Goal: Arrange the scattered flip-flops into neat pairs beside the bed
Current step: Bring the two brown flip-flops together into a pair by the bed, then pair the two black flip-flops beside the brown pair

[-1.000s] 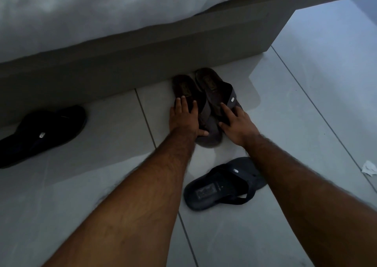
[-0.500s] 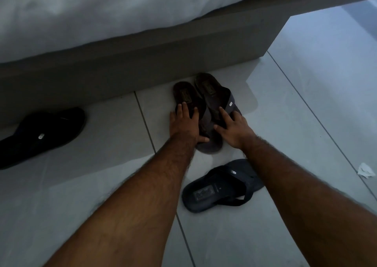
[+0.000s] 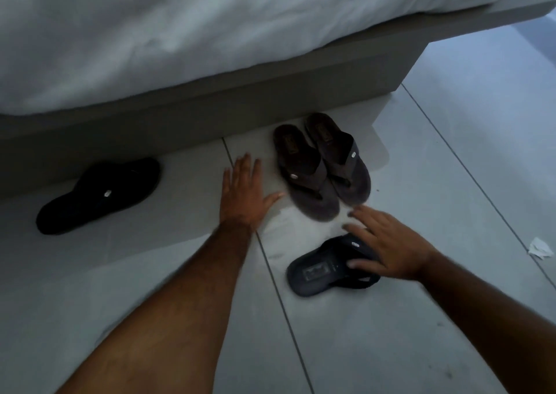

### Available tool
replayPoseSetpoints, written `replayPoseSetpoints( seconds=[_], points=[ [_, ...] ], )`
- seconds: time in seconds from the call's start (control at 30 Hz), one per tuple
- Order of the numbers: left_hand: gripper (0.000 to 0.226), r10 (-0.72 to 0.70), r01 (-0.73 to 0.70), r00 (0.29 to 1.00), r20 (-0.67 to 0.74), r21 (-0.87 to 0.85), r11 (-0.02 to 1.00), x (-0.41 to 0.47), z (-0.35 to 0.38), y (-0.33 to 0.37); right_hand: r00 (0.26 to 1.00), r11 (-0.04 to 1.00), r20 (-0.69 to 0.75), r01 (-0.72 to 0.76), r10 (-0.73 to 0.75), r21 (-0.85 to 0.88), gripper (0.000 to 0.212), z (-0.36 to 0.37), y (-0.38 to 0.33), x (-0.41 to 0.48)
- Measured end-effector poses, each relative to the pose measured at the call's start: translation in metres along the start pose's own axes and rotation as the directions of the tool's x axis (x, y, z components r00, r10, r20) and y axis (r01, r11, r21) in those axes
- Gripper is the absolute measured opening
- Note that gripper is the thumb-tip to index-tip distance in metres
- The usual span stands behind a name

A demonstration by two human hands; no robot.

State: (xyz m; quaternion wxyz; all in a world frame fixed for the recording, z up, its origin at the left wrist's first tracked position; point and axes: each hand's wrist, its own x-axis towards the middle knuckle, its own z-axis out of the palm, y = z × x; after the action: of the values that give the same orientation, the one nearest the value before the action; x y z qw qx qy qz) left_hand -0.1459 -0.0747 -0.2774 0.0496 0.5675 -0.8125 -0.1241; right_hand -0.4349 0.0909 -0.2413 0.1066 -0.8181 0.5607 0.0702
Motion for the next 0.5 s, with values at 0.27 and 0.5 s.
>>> replayPoseSetpoints(
  seconds=[0.27,0.5],
  points=[
    [0.103,-0.530,0.531,0.839,-0.119,-0.027,0.847,-0.033,-0.032,-0.140,0.954,0.989,0.286,-0.119,0.090,0.087,0.102,0.032,-0.019,-0.046],
    [0.102,-0.680,0.660,0.732,0.037,-0.288,0.694,-0.044,-0.044,-0.213,0.959,0.980,0.263,-0.142,0.102,0.137,0.106,0.034,-0.077,-0.009]
  ],
)
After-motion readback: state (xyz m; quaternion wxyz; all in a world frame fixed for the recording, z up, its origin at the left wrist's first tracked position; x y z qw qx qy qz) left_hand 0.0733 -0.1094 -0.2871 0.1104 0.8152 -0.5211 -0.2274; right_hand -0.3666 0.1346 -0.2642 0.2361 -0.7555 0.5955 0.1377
